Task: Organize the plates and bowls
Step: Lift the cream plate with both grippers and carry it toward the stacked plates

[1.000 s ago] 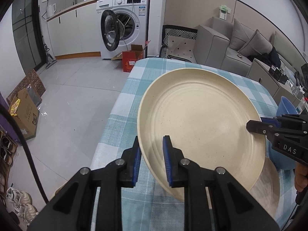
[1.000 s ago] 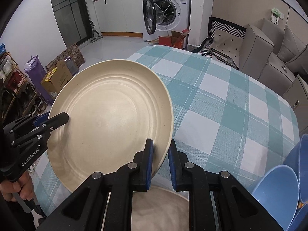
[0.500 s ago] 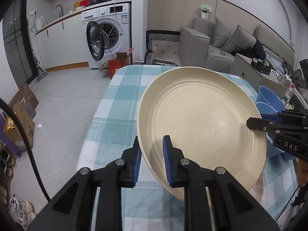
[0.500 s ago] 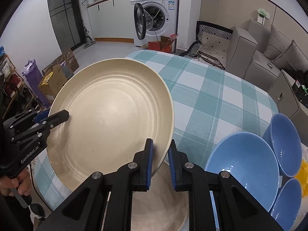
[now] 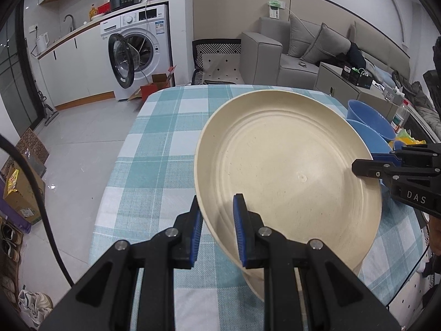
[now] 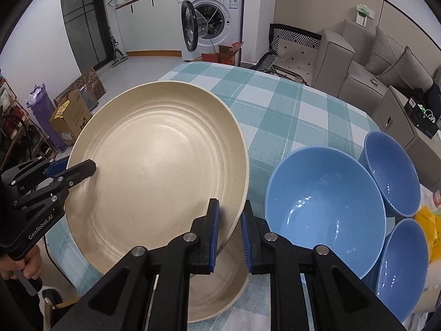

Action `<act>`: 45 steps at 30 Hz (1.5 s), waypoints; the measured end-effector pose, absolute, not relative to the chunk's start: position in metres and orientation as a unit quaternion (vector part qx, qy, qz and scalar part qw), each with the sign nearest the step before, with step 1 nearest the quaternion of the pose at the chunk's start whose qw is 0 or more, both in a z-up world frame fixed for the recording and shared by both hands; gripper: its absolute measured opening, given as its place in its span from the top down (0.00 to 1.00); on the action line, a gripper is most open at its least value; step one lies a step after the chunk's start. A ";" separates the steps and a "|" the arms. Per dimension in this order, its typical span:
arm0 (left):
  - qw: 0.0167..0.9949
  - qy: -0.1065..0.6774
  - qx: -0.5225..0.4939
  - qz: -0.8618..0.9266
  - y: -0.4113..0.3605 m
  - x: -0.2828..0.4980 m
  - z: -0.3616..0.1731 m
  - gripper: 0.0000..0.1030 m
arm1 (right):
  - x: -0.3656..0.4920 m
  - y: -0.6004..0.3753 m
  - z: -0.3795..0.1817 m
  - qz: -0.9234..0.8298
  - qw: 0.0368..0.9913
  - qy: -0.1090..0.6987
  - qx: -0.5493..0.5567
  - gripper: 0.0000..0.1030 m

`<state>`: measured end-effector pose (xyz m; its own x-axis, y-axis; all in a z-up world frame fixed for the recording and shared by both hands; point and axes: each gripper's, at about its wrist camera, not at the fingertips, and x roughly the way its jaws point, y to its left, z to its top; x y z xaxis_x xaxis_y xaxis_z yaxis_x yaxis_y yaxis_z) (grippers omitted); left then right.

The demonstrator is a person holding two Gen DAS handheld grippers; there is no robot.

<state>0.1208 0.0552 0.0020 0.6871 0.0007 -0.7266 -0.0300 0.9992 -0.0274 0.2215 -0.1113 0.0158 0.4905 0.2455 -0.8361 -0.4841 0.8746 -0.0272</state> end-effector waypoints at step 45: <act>0.891 0.452 0.033 -0.011 0.018 0.105 -0.057 0.81 | 0.203 -0.124 -0.057 0.180 0.820 0.518 -0.166 0.84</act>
